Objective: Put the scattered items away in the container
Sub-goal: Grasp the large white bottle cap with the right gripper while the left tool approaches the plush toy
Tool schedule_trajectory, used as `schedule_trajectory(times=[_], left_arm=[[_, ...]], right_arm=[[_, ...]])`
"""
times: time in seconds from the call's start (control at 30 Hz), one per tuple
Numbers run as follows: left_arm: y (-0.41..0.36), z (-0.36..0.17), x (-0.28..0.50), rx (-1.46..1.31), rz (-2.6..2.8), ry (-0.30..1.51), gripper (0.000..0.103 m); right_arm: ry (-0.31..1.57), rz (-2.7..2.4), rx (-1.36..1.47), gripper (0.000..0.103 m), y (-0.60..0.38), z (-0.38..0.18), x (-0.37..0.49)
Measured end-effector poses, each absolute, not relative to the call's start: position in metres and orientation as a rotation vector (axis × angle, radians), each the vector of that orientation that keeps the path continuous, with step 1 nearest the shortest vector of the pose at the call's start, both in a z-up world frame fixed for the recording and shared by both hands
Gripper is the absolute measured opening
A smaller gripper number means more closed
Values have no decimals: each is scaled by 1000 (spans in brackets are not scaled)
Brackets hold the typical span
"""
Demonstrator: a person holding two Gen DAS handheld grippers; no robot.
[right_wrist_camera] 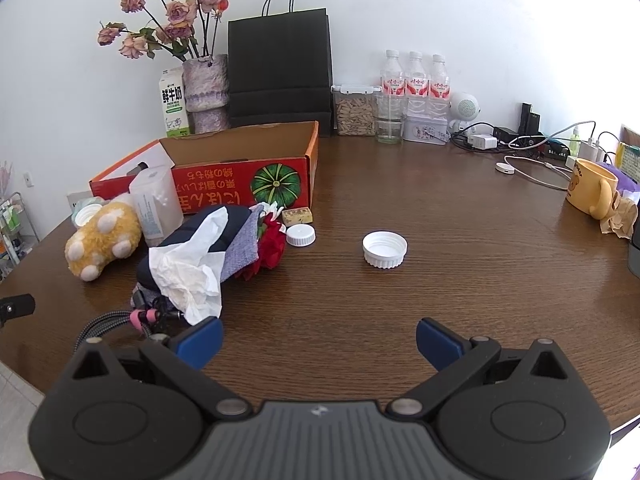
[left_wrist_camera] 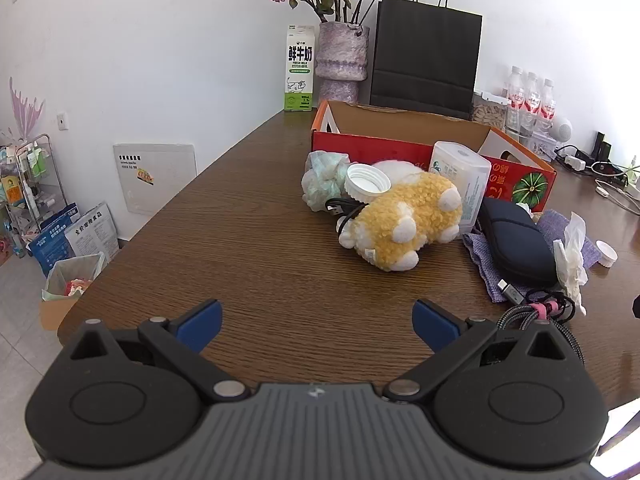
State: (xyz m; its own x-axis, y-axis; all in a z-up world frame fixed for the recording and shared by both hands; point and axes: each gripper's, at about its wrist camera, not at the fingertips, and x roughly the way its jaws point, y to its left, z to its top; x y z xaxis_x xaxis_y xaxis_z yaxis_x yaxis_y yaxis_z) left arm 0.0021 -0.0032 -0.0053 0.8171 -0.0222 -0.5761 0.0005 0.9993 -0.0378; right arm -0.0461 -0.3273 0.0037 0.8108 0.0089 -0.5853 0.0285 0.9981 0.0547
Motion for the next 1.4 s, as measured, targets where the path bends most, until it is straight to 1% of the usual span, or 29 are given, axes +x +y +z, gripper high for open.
schedule_trajectory(times=[0.83,1.4], left_arm=[[-7,-5,9,-30,-27,617,103],[-29,3,60,21,-64,648,103]], right_arm=[[640,-13,60,103,-331,0,-38],[645,-65,8,103,-367,4,18]])
